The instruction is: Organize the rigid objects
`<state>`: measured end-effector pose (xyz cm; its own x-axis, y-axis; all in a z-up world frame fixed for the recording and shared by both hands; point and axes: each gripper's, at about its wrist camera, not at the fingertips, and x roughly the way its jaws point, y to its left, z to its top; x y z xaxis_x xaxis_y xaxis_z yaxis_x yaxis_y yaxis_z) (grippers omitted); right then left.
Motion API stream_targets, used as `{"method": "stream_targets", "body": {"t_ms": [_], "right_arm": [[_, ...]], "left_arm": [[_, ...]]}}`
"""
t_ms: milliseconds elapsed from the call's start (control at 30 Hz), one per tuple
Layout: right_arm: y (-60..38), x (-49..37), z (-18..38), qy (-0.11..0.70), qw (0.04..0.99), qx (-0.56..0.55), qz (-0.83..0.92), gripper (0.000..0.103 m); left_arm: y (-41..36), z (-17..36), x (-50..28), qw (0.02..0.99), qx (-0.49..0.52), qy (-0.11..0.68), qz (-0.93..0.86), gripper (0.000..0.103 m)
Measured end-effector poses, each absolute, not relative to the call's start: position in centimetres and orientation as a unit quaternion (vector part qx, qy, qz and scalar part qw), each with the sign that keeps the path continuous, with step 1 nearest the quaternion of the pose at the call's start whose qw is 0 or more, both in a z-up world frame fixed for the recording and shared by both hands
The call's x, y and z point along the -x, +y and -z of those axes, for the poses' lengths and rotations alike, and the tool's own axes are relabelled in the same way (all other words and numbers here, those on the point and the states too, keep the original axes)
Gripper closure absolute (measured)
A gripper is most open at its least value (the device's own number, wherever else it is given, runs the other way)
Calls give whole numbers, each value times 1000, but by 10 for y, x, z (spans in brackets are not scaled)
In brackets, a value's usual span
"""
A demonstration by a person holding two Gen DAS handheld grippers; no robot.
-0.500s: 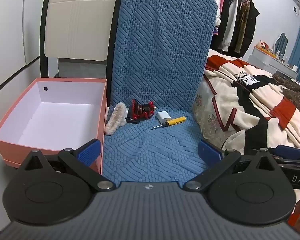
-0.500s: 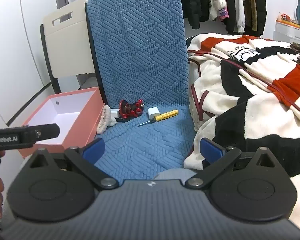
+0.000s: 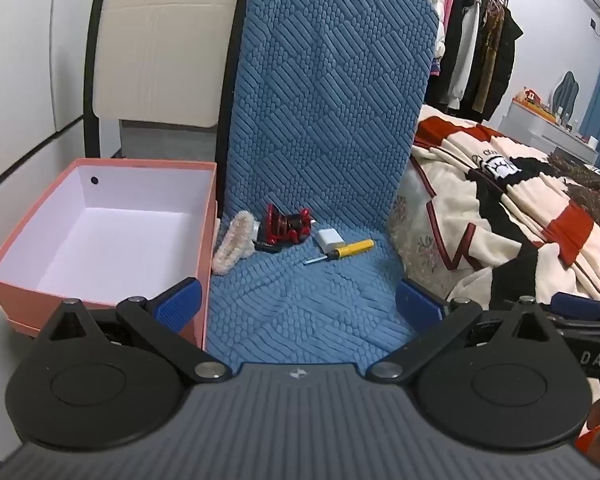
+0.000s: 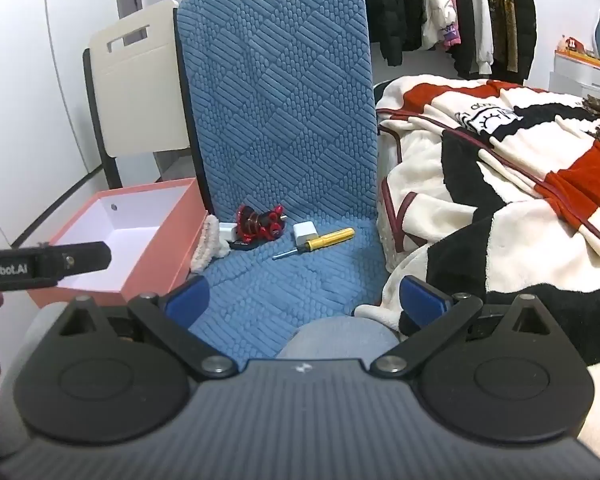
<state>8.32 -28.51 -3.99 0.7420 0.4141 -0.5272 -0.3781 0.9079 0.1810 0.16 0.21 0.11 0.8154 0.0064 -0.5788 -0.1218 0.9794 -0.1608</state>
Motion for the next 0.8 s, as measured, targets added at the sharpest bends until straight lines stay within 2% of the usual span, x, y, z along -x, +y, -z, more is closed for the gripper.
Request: {"method": "stream_targets", "body": {"t_ms": [800], "right_arm": [[-277,-104,62,317,924,-47,-210,0]], "left_arm": [[-4,23,-36,940,83,330,-31,0]]}}
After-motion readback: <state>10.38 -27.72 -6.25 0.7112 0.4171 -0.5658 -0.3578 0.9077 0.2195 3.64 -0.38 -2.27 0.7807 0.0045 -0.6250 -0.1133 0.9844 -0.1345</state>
